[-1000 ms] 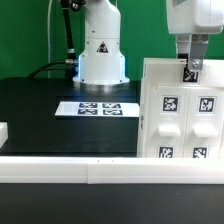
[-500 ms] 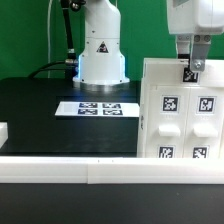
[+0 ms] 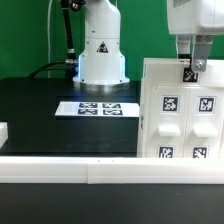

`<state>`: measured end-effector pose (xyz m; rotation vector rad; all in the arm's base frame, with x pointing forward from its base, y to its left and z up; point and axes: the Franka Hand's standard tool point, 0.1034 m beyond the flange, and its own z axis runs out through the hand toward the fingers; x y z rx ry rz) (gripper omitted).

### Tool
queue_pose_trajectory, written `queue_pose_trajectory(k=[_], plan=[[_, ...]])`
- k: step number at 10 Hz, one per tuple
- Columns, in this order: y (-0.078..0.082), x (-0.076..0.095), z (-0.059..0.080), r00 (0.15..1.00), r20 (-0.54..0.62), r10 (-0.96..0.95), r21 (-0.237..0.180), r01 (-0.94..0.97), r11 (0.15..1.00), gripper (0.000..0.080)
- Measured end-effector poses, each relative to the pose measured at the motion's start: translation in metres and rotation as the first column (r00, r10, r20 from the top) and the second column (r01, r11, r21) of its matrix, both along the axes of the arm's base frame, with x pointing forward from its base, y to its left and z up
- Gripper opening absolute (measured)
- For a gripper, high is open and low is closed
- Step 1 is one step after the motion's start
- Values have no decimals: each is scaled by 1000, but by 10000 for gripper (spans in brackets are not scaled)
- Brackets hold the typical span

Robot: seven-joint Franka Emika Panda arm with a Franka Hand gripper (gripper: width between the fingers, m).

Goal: Assemble cabinet

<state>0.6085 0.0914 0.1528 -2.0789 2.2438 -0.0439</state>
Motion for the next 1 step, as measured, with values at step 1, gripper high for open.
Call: queue_pose_trajectory(k=[1], plan=[[0,0,0,1000,0,1,0,-1,1000,797]])
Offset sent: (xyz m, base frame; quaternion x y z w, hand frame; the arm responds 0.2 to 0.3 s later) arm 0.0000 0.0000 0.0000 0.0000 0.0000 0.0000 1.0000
